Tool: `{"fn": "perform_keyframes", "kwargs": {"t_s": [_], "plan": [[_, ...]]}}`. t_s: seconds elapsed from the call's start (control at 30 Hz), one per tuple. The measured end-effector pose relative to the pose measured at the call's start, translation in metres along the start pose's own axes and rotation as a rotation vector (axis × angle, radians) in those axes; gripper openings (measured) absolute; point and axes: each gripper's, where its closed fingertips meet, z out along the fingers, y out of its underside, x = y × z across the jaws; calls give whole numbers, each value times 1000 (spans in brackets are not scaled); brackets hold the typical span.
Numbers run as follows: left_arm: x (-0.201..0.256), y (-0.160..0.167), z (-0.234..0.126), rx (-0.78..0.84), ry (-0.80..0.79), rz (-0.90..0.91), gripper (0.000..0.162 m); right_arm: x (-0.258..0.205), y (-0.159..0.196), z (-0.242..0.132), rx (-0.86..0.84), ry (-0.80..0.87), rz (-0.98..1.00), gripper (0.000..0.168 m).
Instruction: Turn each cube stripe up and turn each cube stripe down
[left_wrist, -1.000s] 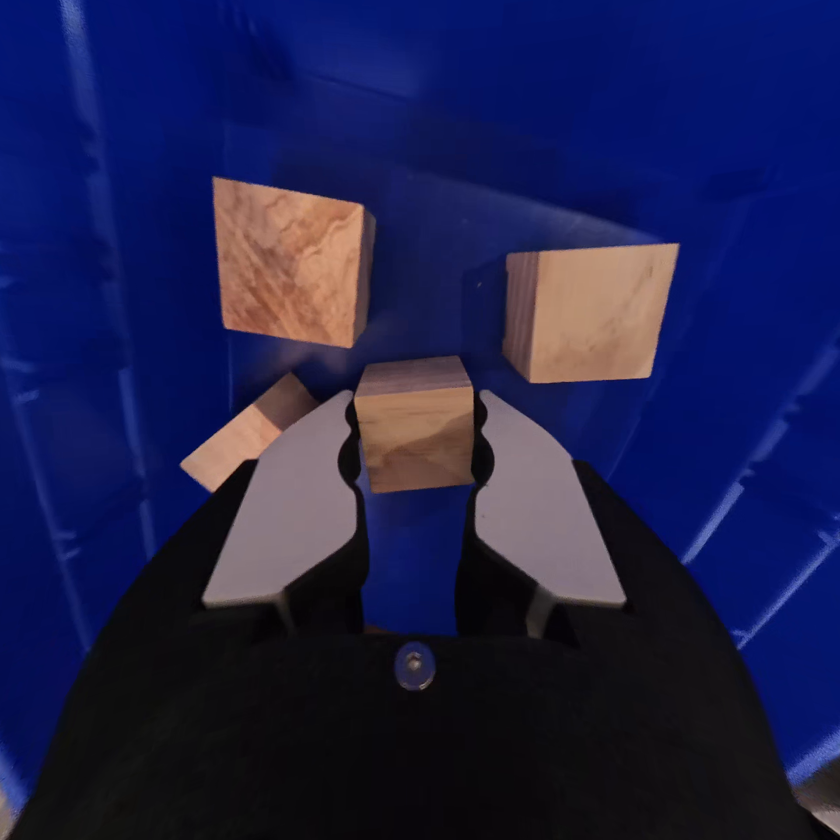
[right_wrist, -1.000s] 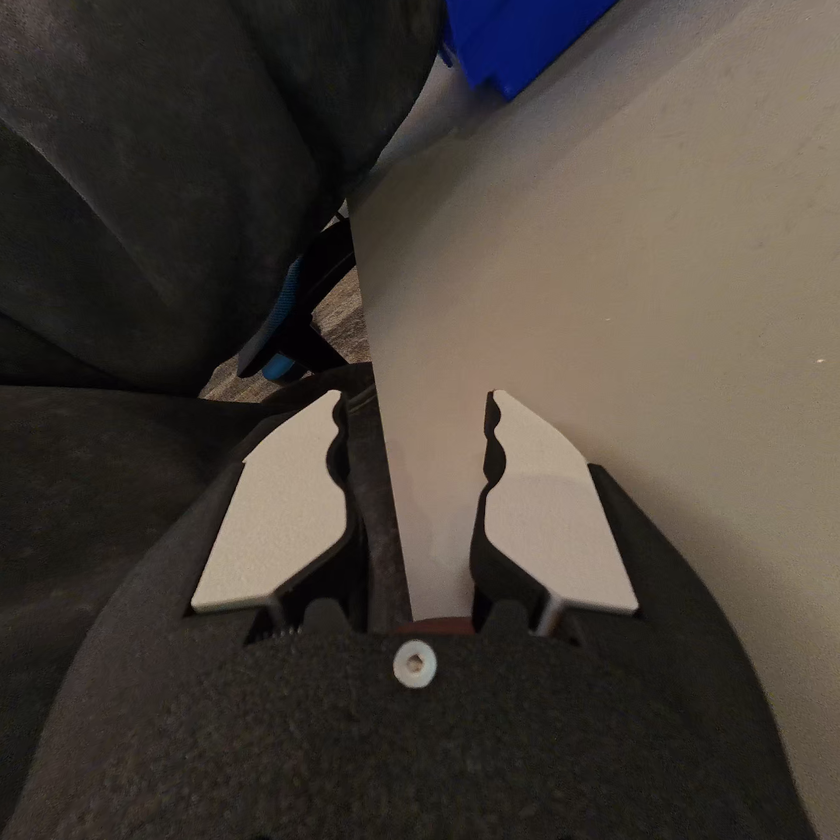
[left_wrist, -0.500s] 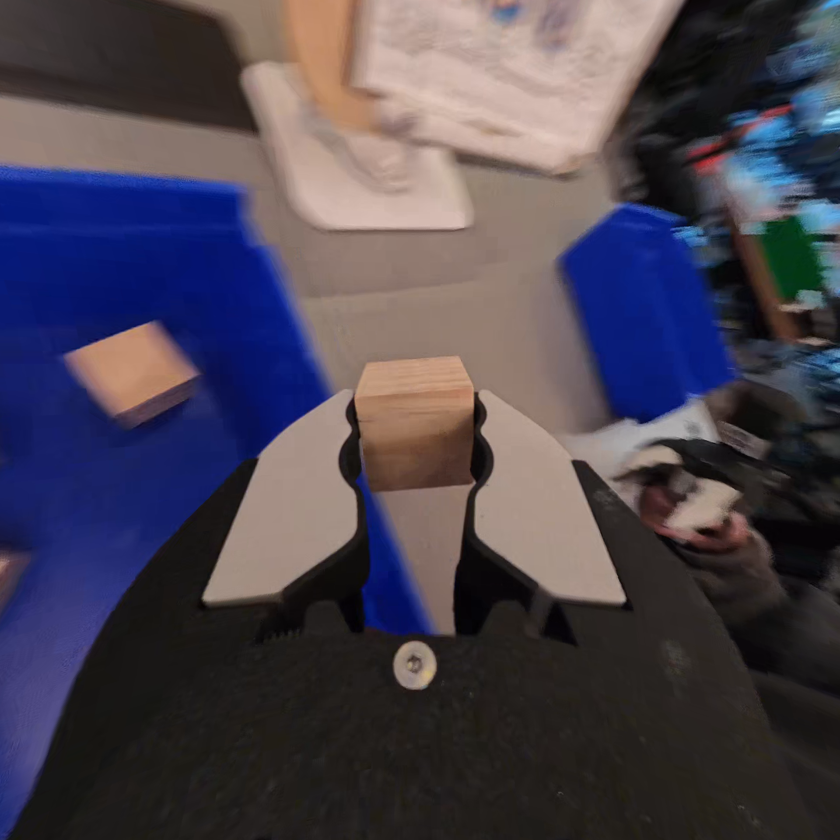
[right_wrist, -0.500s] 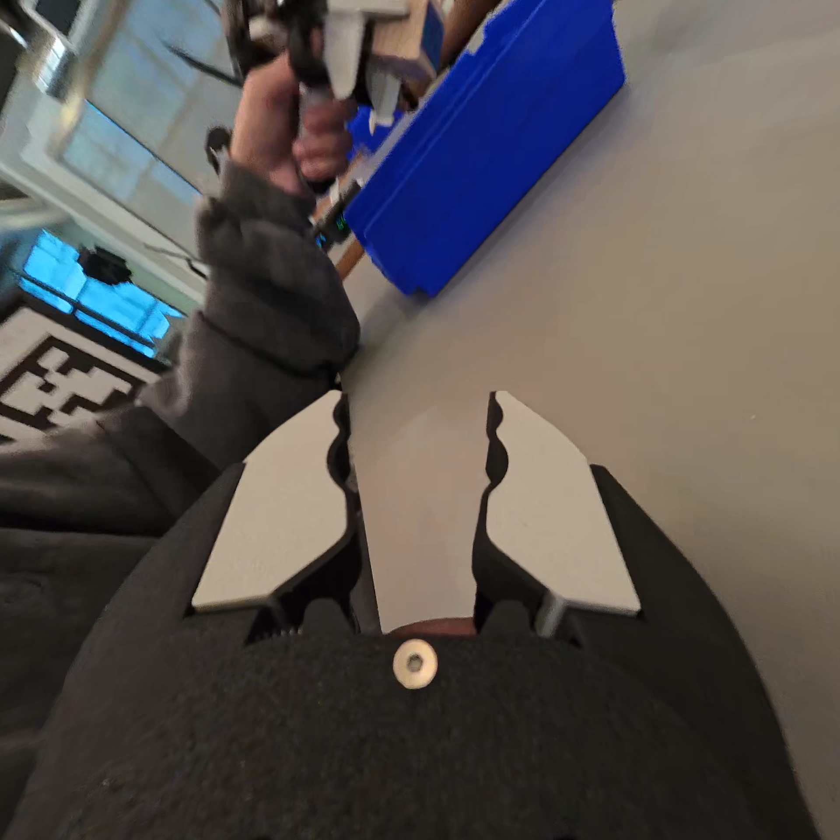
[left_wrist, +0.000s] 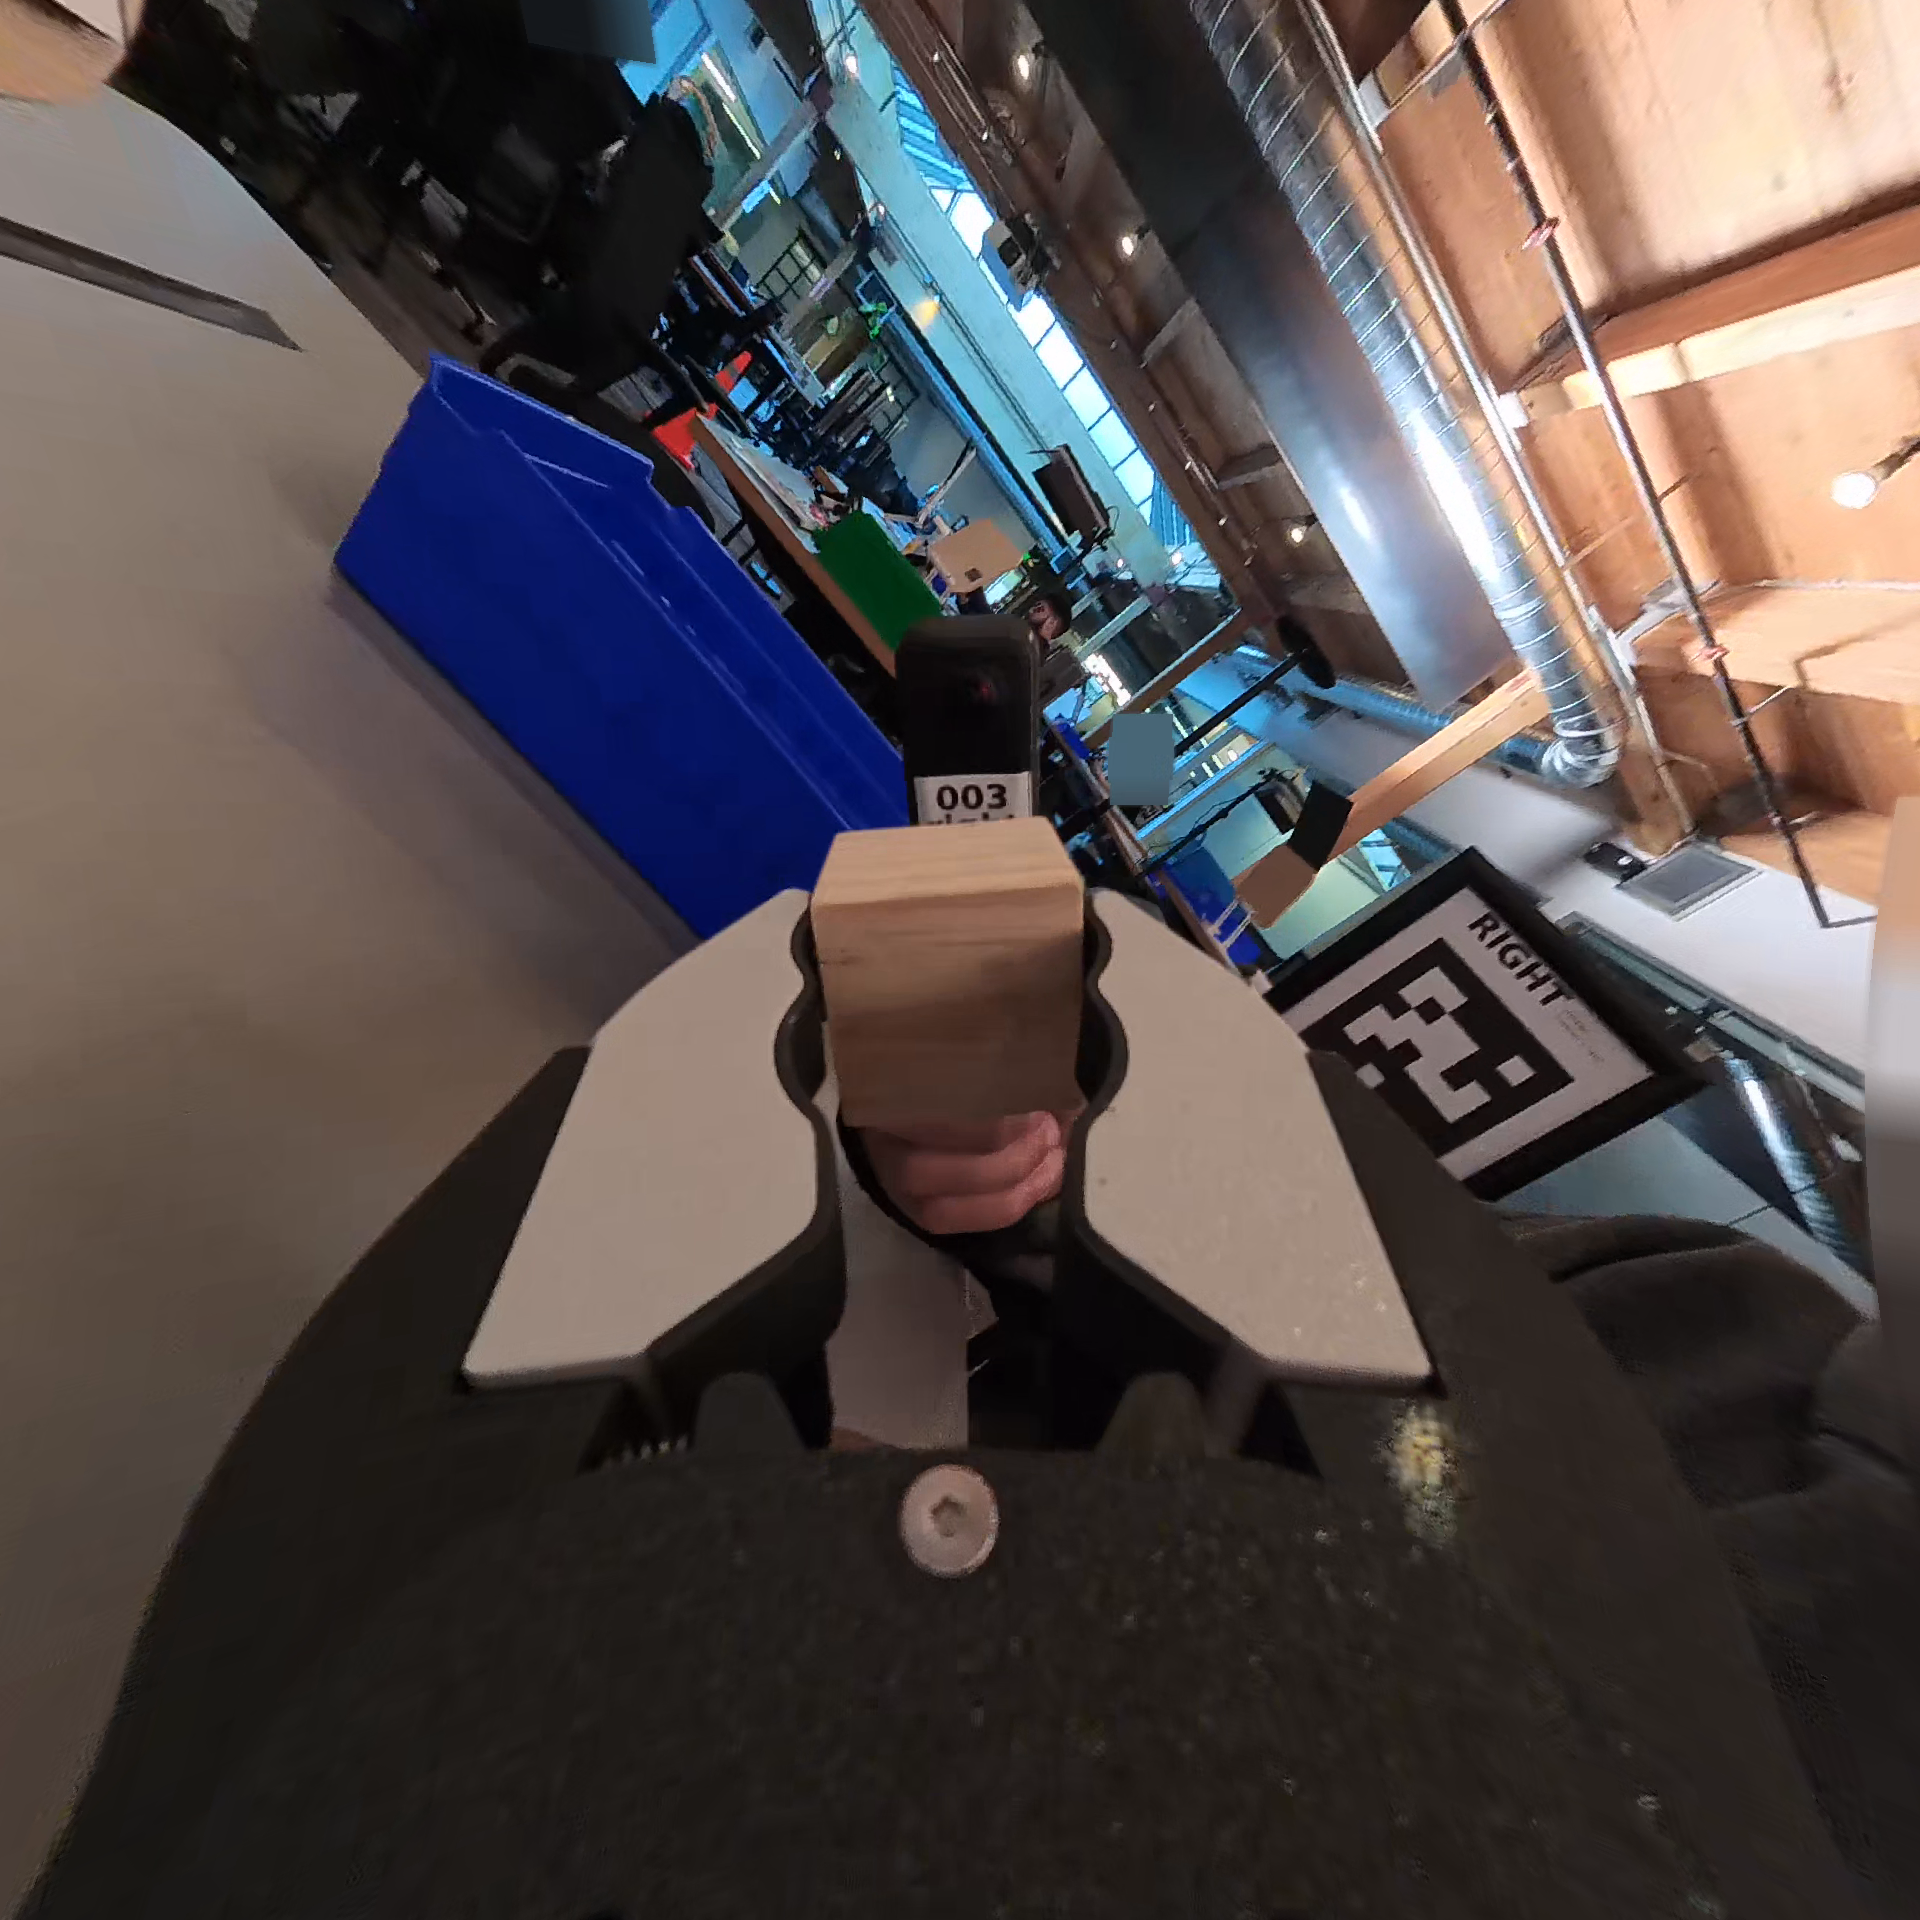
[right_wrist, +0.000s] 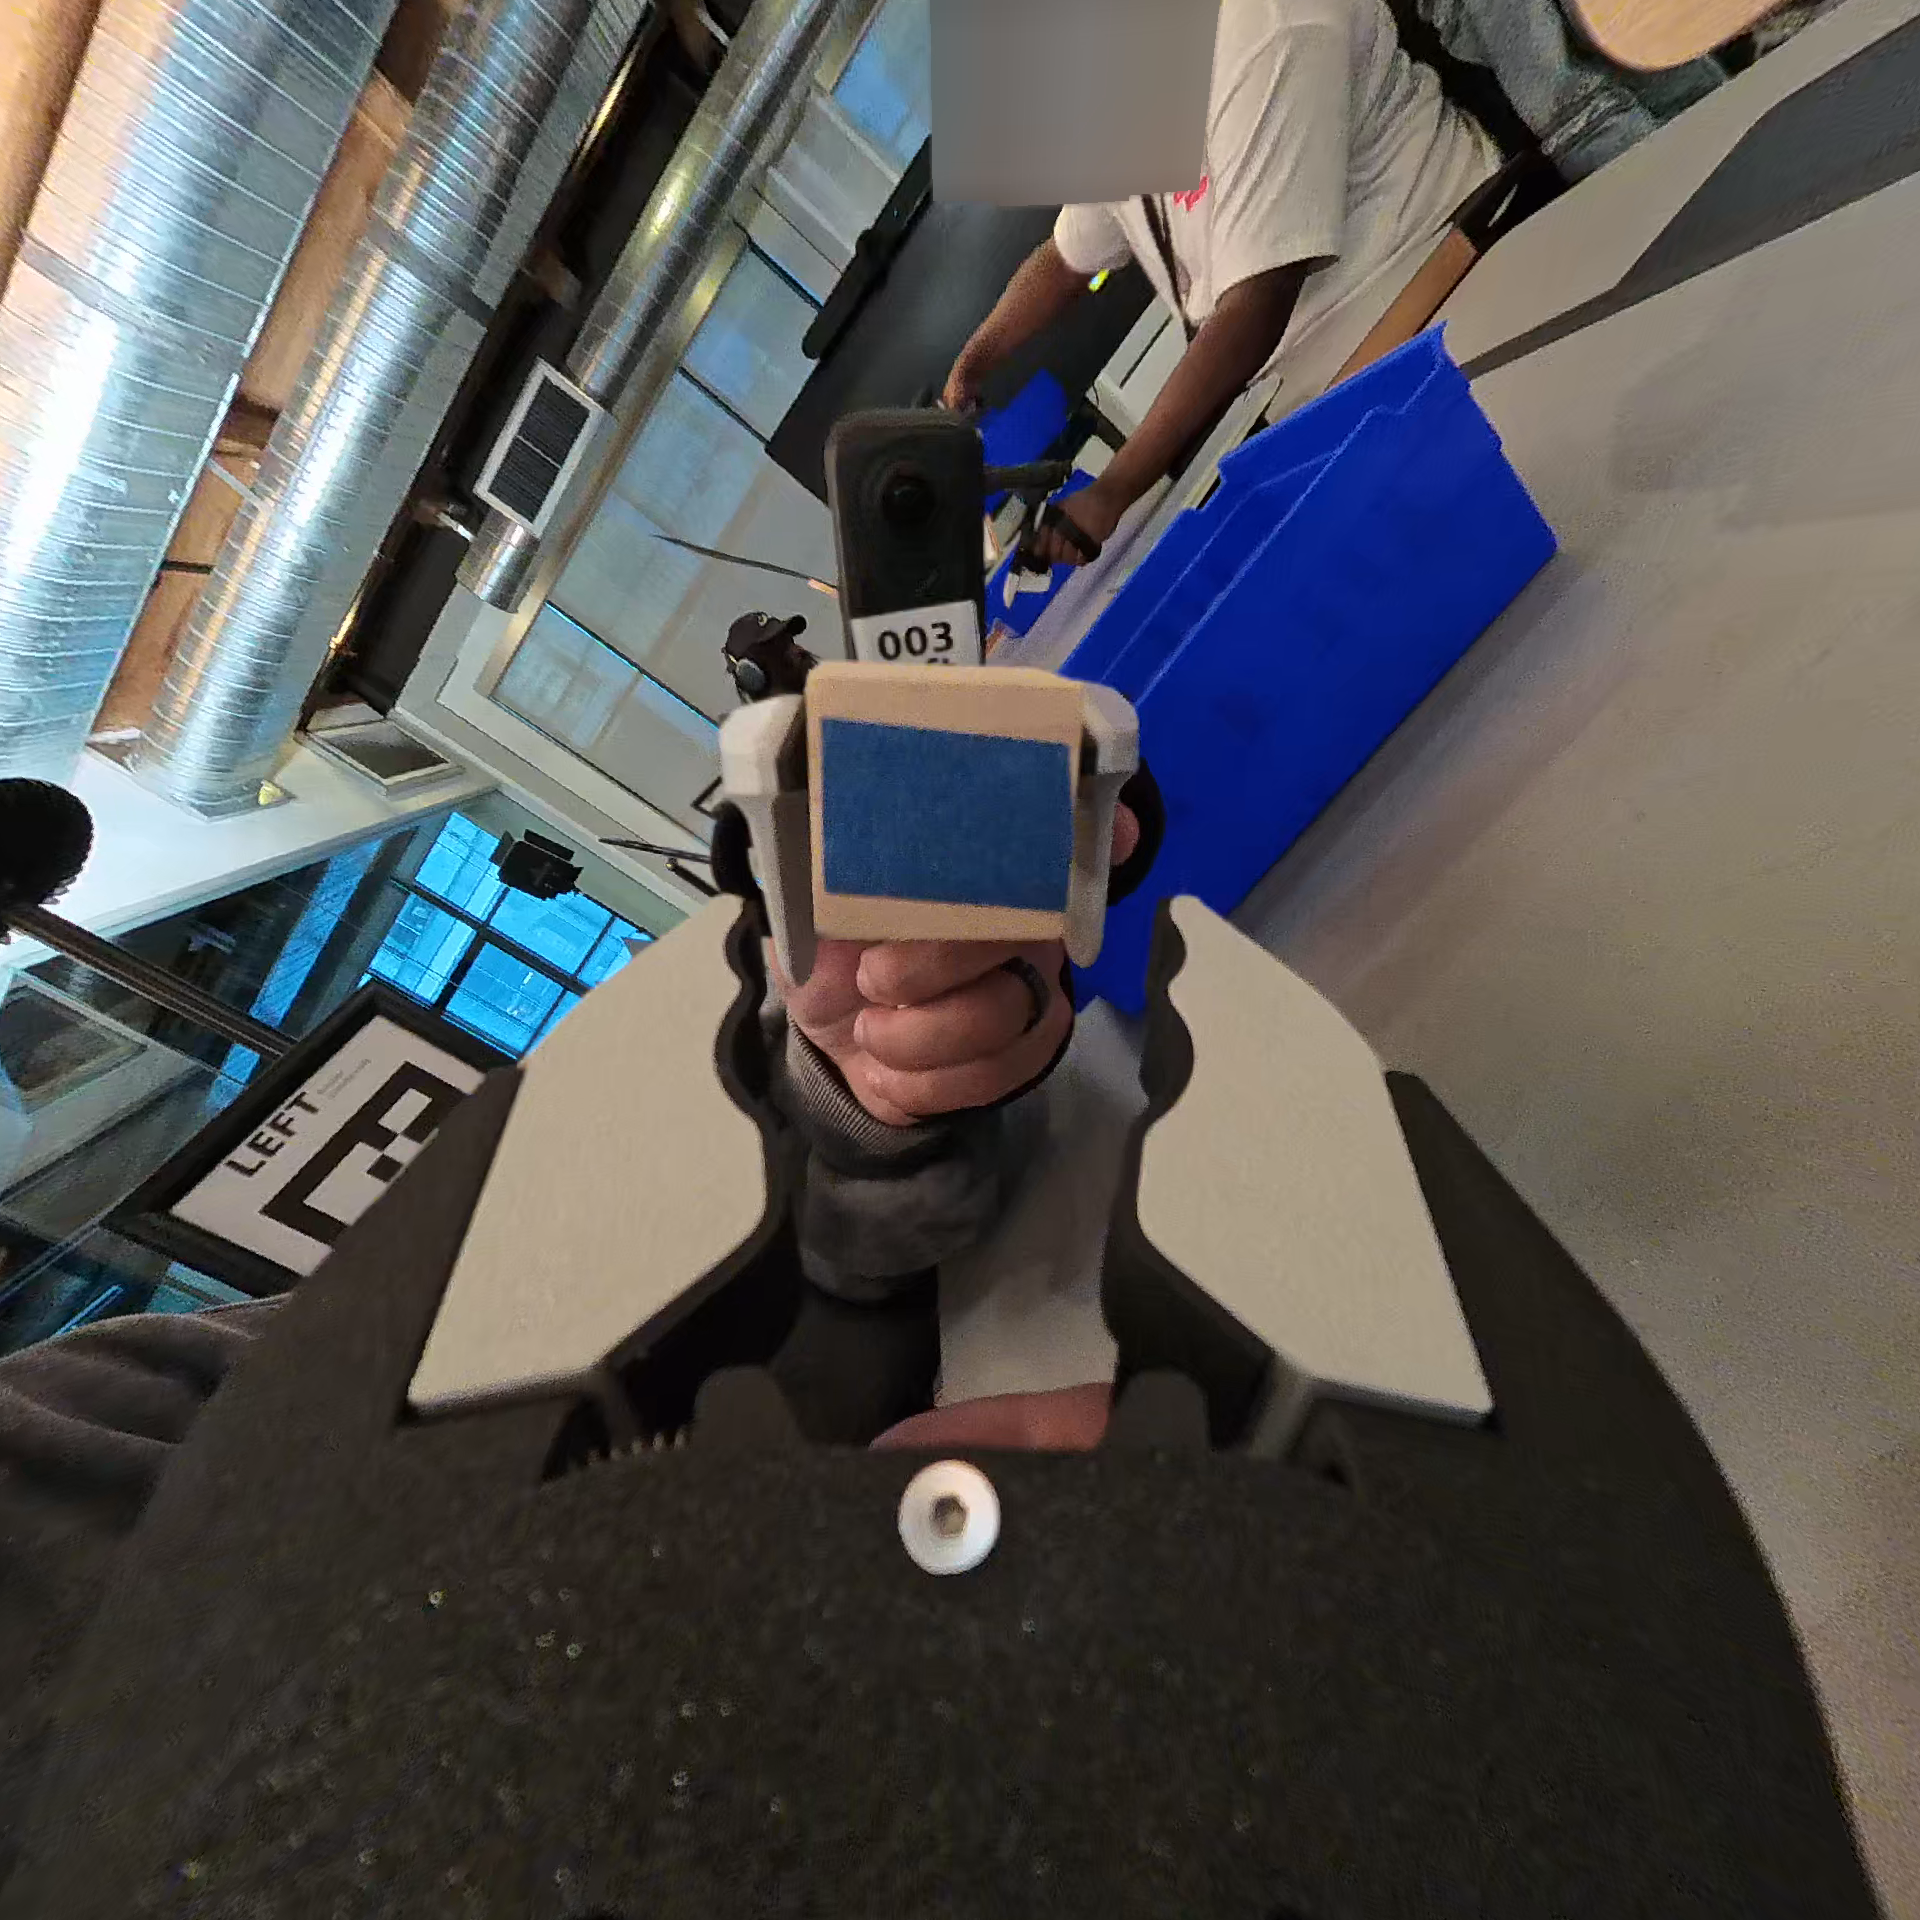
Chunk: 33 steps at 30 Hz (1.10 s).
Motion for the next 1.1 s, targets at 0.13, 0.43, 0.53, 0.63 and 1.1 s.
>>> {"fn": "perform_keyframes", "kwargs": {"t_s": [0.13, 0.43, 0.53, 0.63, 1.1], "plan": [[-6, 11, 8, -36, -53, 36, 45, 3, -1, -4, 18, -4, -22, 46], [-14, 5, -22, -7, -150, 25, 76, 10, 1, -20, 11, 0, -16, 46], [-23, 24, -44, 1, -282, 76, 77, 5, -9, -34, 10, 59, -89, 46], [-30, 69, -56, -42, -407, 168, 73, -8, -39, -66, 18, 195, -262, 46], [-8, 127, -48, -209, -387, 282, 67, 76, -60, -380, -278, 1456, -198, 46]]}}
